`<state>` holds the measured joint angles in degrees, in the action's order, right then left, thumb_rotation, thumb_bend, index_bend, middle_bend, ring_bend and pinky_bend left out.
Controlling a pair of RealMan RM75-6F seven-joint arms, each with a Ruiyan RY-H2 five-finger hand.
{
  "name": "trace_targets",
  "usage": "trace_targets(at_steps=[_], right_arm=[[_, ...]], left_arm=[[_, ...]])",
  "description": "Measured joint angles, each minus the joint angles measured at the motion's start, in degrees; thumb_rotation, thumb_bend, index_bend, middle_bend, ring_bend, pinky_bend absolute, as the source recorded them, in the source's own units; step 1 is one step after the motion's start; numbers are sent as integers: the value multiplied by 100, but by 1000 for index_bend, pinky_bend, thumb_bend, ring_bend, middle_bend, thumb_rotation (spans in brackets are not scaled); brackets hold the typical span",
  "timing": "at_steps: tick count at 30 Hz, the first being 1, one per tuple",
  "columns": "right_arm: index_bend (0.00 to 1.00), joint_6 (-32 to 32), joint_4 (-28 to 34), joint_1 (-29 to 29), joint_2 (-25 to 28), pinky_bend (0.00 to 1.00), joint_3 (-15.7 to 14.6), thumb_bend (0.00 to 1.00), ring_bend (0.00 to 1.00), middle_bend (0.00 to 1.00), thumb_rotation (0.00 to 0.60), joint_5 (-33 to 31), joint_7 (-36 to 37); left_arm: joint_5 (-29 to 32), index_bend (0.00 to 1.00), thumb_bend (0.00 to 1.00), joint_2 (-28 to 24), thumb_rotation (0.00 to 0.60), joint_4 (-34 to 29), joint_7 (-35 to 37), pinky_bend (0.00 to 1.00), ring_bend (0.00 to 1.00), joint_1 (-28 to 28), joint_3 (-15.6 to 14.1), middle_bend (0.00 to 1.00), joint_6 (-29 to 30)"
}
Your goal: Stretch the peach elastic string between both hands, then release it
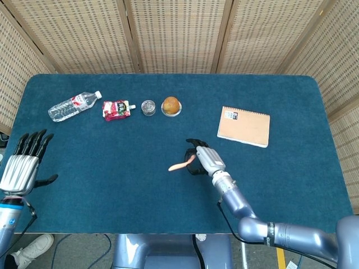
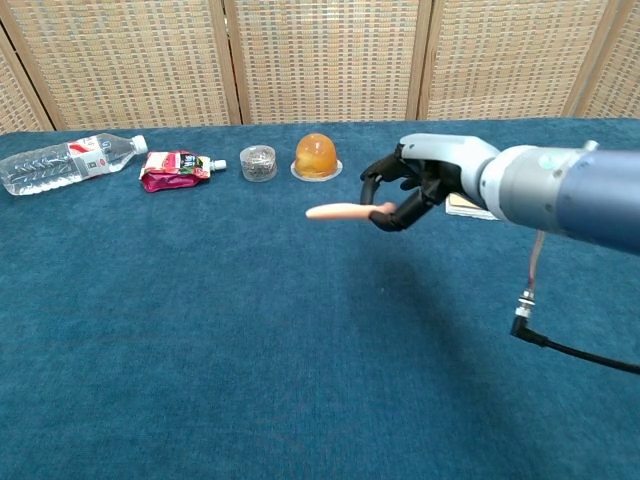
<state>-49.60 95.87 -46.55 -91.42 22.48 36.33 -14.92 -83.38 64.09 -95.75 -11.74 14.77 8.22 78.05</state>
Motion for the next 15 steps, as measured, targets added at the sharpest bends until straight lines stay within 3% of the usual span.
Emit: trace_targets(at_steps=[7,15], right_arm=[[648,-503,177,-608,-282,0,496,602,0,176,600,-1246,-192],[647,-914,69,-1241,-626,0,875,601,0,176,600,-2083,-466]], left_arm=[[-541,142,0,176,600,467,438,0,0,594,237,0,-138],[-1011,240,0,503,600,889,841,0,0,1351,341,0,-594]])
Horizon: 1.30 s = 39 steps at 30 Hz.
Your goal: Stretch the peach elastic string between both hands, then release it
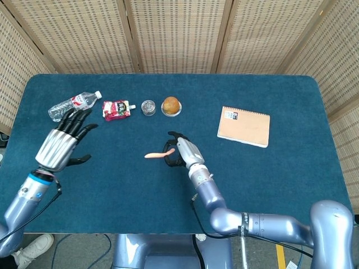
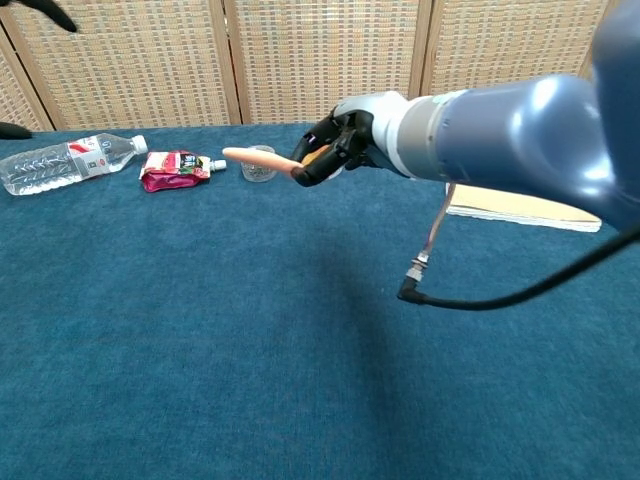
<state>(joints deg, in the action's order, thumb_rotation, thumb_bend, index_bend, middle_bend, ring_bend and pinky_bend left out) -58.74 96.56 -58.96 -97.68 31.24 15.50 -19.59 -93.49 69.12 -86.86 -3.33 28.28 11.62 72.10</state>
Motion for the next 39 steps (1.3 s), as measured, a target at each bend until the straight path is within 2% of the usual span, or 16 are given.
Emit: trace_targets(at_steps=[4,10,19,31,39], right_arm=[[649,-153,-114,-194,-149,0,133,603,0,176,600,-277,-66],[651,-172,-286,-302,-279,0,241,603,0,176,600,-450,16],[652,-71,-446,-364,-346,0,230,603,0,176,600,-509,95],[653,-58,-416,-340,-268,0,164,606,0,177,600,-472,128],[660,-50,-419,-359,-265,0,122,608,0,177,600,-484,129]], left_arm=[[-127,281,0,313,600,239,63,0,0,333,33,0,-193],[-230,359,0,861,600,481,27,0,0,609,63,0,-184],[-277,405,7,1637,600,921,-400,0,0,976,58,0,-213],[-123,464,178,2408,600,1498,-418,0,0,1340,14,0,-353],[-2,482,221,2580,600,1537,-538,0,0,1478,-8,0,-460]])
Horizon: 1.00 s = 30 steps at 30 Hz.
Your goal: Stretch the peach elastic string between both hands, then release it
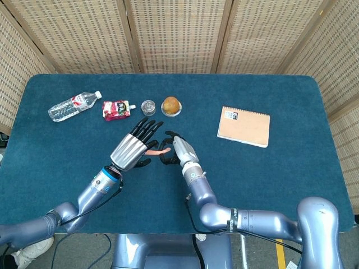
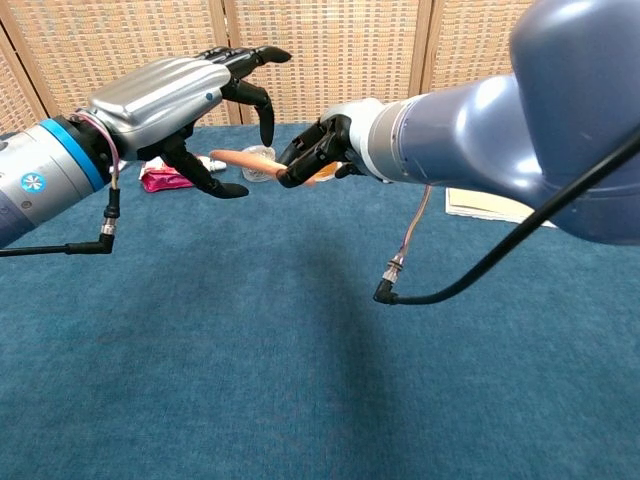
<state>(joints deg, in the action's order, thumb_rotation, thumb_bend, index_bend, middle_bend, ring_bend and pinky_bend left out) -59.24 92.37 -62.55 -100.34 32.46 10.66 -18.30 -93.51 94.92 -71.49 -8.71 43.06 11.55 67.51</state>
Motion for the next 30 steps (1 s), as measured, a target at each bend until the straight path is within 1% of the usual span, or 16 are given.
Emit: trace_targets(at_steps=[3,10,19,23,26,30], right_arm=[[660,-3,12,-1,8,0,-11,610,0,177,600,5,3],[660,-23,70,-4,44,0,-16,612,0,178,600,11,9],[660,-19,97,11,92,0,-34,617,0,177,600,-4,32],[661,-10,95,24,105,0,-45,619,0,177,600,-5,55],[661,2,96,36,121,0,-55,619,0,178,600,1,76],[661,25,107,49,144,0,-57,618,0,178,600,11,110]], left_arm=[[53,494,249,75,600,25,-80,0,0,40,23,0,6],[162,516,264,226,600,129,-197,0,0,86,31,0,55],[224,533,296,291,600,159,-229,0,0,124,-20,0,80],[222,570,310,326,600,174,-223,0,0,136,-30,0,132],[230,570,332,362,600,197,-224,0,0,144,-37,0,179],[250,570,334,398,600,202,-219,0,0,147,-43,0,241]])
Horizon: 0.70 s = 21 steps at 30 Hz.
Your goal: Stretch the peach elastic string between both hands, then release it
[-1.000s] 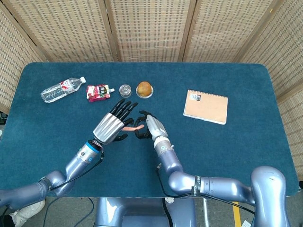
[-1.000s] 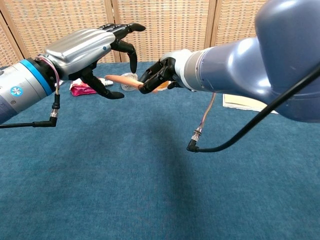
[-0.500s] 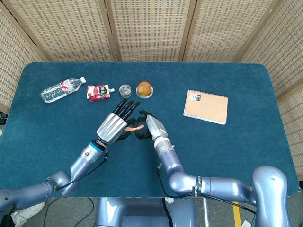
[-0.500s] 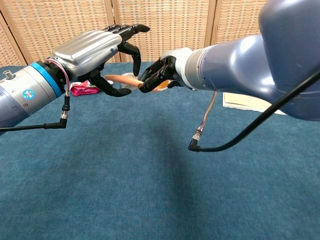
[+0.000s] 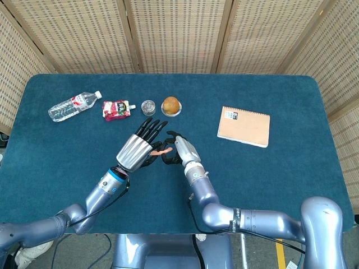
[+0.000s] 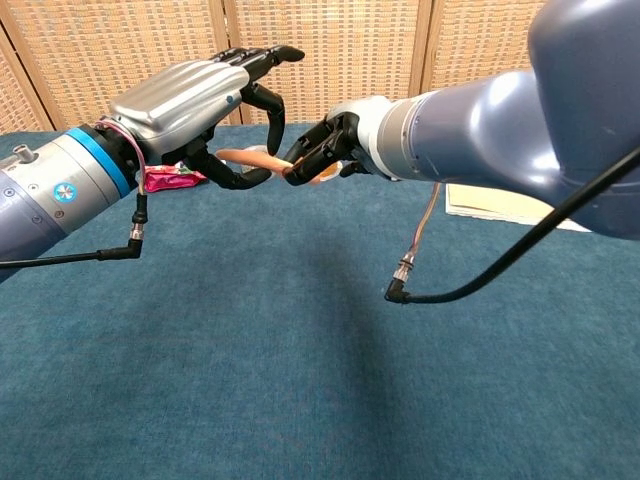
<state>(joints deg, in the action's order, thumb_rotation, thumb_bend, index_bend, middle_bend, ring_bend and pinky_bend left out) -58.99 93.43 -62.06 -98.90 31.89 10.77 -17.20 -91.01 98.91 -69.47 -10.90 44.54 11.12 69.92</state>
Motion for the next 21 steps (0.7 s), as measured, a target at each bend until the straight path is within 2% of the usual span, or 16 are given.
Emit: trace_targets(at_steps=[9,21], right_arm=[[661,80,16,24,58,0,-26,621,0,178,600,6,65],[662,122,75,63,150,0,-63,624,0,178,600,23,149]], left_arm=[[113,572,340,84,600,46,-114,0,0,68,-5,0,-60],[182,633,446,157,600,41,-228,0,0,117,-1,0,-23]])
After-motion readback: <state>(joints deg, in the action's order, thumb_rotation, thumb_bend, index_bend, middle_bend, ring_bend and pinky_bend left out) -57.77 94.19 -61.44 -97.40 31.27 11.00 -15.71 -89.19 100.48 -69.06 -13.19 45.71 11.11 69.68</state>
